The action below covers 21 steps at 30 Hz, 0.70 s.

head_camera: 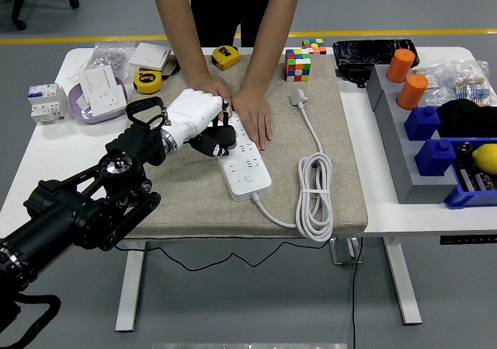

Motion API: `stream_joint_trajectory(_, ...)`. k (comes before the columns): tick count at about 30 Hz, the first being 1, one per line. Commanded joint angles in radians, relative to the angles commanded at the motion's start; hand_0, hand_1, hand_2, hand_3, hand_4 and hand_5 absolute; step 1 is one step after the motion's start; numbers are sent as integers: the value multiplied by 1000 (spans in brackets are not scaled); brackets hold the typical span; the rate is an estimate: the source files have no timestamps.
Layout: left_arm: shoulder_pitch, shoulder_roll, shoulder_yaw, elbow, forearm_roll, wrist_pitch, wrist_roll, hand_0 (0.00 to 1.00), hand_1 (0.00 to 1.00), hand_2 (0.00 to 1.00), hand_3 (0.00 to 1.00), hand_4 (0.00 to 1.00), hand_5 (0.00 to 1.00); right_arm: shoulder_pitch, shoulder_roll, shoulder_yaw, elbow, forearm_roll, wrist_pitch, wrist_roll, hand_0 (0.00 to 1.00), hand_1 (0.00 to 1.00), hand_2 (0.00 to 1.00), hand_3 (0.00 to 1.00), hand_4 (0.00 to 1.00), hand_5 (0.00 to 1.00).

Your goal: Pick up the plug,place it near the board,insert it into the board,press the button

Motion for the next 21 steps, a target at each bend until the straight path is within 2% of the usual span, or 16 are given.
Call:
stream_joint_trajectory(4,1,0,-23,-19,-92,-79,13,401,410,378,397,586,111,1,0,3,0,-1,0,0,811,720,693,607,887,573)
stream_joint_trajectory(8,1,-4,-44,-15,-121,-102,18,401,408,379,399,602,109,3,1,1,0,2,-1,1,812,720,693,607,887,573)
stream_joint_trajectory(14,4,-17,-57,9,-127,-104,17,403,412,380,400,593,110,4,2,4,0,2,-1,0,812,720,693,607,887,574)
stream_joint_trajectory(21,11,-30,-68,61,-129,-82,6,403,421,382,401,561,127,3,3,5,0,1,-1,0,812,720,693,607,887,574)
